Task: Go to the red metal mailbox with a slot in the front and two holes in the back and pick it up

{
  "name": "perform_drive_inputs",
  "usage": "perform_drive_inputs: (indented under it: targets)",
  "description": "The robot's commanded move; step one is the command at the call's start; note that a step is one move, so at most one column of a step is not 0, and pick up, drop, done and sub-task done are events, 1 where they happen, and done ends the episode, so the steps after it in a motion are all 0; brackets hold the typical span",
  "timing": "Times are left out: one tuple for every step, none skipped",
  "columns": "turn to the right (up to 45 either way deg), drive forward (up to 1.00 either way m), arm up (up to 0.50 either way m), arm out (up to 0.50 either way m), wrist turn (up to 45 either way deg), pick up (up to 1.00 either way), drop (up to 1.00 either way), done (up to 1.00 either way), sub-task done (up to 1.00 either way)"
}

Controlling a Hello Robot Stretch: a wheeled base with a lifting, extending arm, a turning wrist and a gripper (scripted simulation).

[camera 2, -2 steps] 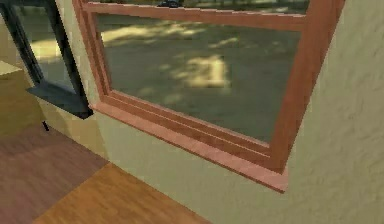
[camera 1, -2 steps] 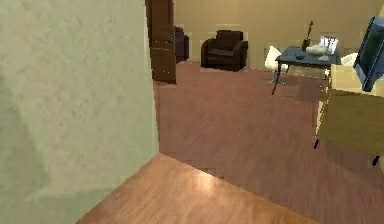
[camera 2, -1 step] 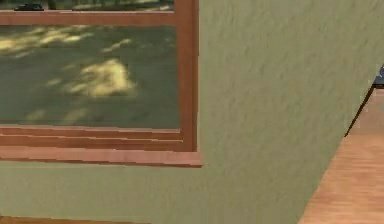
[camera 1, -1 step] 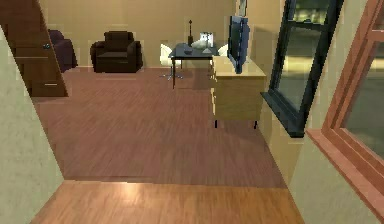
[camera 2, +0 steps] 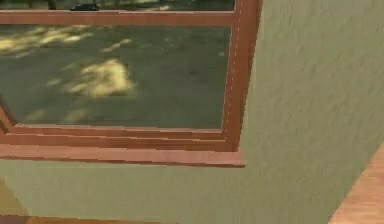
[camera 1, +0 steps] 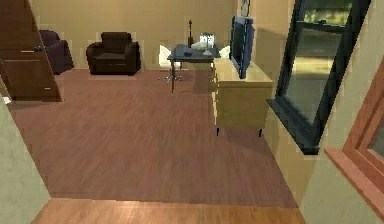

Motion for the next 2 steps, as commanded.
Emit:
perform_drive_inputs:
  targets:
    - [15.0,0.00,0.00,0.00,0.0,0.00,0.00,0.00,0.00]
    - [0.0,0.05,0.00,0.00,0.0,0.00,0.00,0.00,0.00]
